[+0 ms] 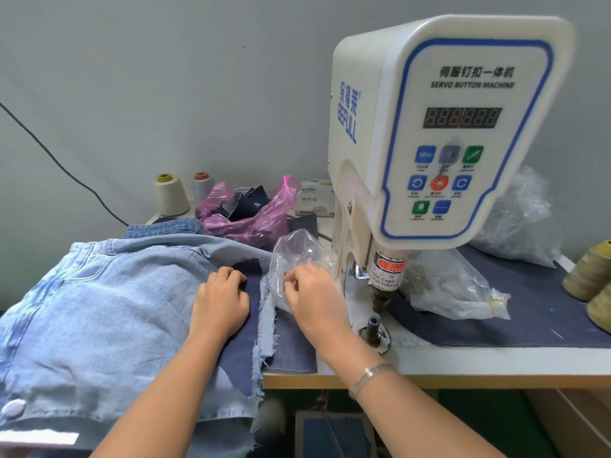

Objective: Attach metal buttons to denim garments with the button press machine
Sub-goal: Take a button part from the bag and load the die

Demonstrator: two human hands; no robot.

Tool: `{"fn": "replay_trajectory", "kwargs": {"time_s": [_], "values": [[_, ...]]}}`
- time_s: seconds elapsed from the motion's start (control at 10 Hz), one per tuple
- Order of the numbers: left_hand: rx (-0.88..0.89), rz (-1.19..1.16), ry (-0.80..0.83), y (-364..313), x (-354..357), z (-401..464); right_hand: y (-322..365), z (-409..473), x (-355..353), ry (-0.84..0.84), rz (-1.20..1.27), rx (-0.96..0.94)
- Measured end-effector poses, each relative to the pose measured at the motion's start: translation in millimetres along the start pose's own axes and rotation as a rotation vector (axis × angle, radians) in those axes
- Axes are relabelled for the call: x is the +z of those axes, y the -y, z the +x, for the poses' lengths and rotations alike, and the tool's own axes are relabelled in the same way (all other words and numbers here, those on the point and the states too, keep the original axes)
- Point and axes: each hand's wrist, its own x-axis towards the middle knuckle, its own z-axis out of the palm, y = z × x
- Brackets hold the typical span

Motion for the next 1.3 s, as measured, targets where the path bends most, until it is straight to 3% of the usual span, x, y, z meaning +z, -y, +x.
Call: {"fn": "replay_trajectory", "kwargs": {"time_s": [0.1, 0.2, 0.4, 0.9, 1.3], "values": [[0.001, -0.001, -0.001, 0, 0, 0, 1, -39, -28, 0.010, 0.169, -0.114], [0.005, 0.005, 0.002, 1, 0, 0, -17, -76, -56, 0.051, 0.305, -0.038], [0.005, 0.004, -0.007, 1, 0, 1, -76, -93, -91, -0.047, 0.474, 0.320], [0.000, 0.003, 0.001, -1, -2, -1, -89, -66, -84, 0.070, 0.305, 0.182], [0.003, 0.003, 0.007, -2, -2, -1, -88, -63, -88, 0.054, 0.229, 0.106]]}}
